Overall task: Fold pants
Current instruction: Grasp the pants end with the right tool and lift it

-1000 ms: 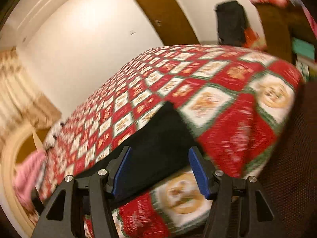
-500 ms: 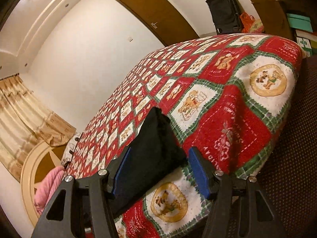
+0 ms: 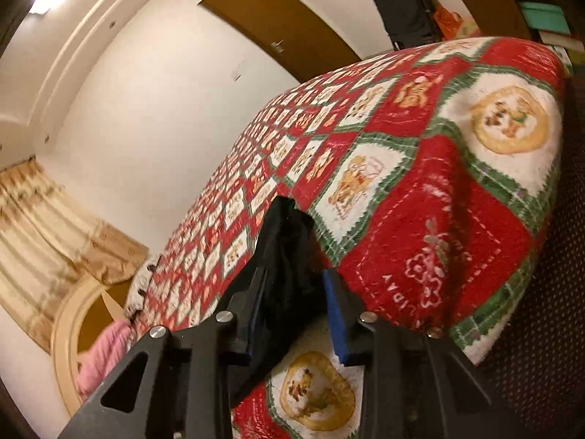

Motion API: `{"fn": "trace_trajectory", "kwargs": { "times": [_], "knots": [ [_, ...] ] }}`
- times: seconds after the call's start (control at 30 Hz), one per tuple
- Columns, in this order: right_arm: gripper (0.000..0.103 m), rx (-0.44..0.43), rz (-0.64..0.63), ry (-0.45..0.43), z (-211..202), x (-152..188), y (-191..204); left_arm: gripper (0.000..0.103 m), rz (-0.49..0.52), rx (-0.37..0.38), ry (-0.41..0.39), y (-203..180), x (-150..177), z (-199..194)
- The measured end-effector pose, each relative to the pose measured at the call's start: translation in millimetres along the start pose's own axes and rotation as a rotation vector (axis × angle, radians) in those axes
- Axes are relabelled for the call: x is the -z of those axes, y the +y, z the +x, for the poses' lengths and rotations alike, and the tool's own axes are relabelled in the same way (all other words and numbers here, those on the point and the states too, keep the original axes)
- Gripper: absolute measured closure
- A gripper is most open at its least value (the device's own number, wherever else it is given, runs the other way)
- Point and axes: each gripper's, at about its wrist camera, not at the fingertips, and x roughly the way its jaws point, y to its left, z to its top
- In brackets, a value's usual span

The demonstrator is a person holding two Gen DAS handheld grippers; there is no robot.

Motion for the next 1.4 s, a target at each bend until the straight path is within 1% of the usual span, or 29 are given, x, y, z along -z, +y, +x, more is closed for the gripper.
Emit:
{"fn": "trace_trajectory", "kwargs": {
  "times": [0.07,0.17,0.3,0.43,0.53,0.63,0.67,0.77,0.83,0.9,0.97,1.03,1.17,1.27,1.4],
  "knots": [
    [0.072,0.008,0.019,0.010,-3.4,-0.2,-1.4,0.014,-0.004,0.000,0.000,1.3,0.8,-0.9],
    [0.070,-0.013,0.073,0.060,-11.2,1.6,-7.0,0.014,-0.009,-0.003,0.000,3.6,1.9,-1.7],
    [0.070,-0.010,0.077,0.084,-15.8,5.6,-7.0,0.014,-0.002,-0.011,0.005,2.3,1.2,-1.1],
    [0.070,-0.027,0.083,0.073,-14.2,3.8,-9.7,0.014,-0.007,-0.007,0.006,1.7,0.1,0.3],
    [0.070,-0.071,0.061,0.055,3.5,1.3,-9.4,0.014,0.002,-0.014,0.008,0.0,-2.2,2.9],
    [0.070,-0.083,0.030,0.023,8.4,-1.8,-3.3,0.014,-0.002,-0.002,0.005,-0.3,-2.8,1.0],
    [0.070,-0.092,0.010,0.023,7.9,-1.5,0.3,0.014,-0.003,0.000,0.005,-0.1,-2.4,0.8],
    [0.082,-0.100,-0.044,0.005,2.2,1.8,9.5,0.014,-0.004,-0.004,0.004,1.6,-0.3,0.2],
    [0.084,-0.072,-0.091,-0.015,-2.4,3.3,16.2,0.014,-0.011,-0.001,0.003,3.7,0.5,-1.4],
    [0.086,-0.068,-0.139,-0.029,-4.2,5.3,28.1,0.014,-0.012,-0.006,0.004,4.6,0.5,-3.1],
    [0.087,-0.060,-0.219,-0.037,-5.7,9.4,46.2,0.014,-0.015,-0.011,0.003,6.0,0.5,-5.8],
    [0.087,-0.071,-0.300,-0.033,-5.7,16.6,66.1,0.014,-0.016,-0.012,-0.001,7.6,0.9,-10.3],
    [0.087,-0.097,-0.480,-0.007,0.6,42.9,117.5,0.014,-0.006,-0.030,-0.008,11.4,2.8,-20.5],
    [0.087,-0.143,-0.561,0.034,14.5,62.9,150.6,0.014,-0.010,-0.043,-0.012,18.8,5.6,-28.2],
    [0.088,-0.198,-0.630,0.104,39.2,87.9,184.6,0.014,-0.032,-0.067,-0.010,31.9,13.3,-38.1]
  ]
}}
